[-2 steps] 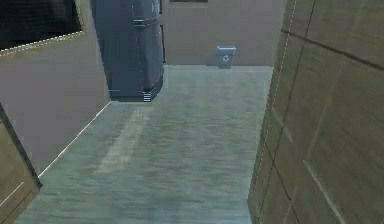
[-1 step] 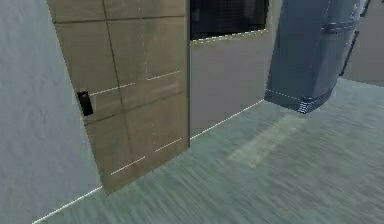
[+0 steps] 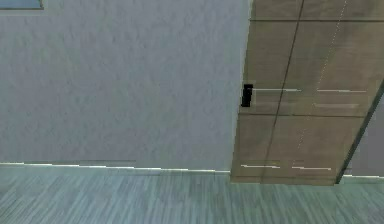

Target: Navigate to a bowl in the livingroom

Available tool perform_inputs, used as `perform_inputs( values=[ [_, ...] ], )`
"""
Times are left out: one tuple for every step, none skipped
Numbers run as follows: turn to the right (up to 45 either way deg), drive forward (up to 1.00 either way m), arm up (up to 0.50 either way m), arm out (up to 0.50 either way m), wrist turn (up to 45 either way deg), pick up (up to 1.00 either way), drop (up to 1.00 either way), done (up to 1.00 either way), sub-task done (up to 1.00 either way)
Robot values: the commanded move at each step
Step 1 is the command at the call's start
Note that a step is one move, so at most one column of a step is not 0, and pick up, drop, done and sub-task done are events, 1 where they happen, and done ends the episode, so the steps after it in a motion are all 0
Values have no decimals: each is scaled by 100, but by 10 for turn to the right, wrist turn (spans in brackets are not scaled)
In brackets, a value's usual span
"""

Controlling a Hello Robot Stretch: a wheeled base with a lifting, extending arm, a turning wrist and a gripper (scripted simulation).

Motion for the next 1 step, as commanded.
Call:
perform_inputs(
  values=[
    [-150,0,0,0,0,0,0,0,0]
  ],
)
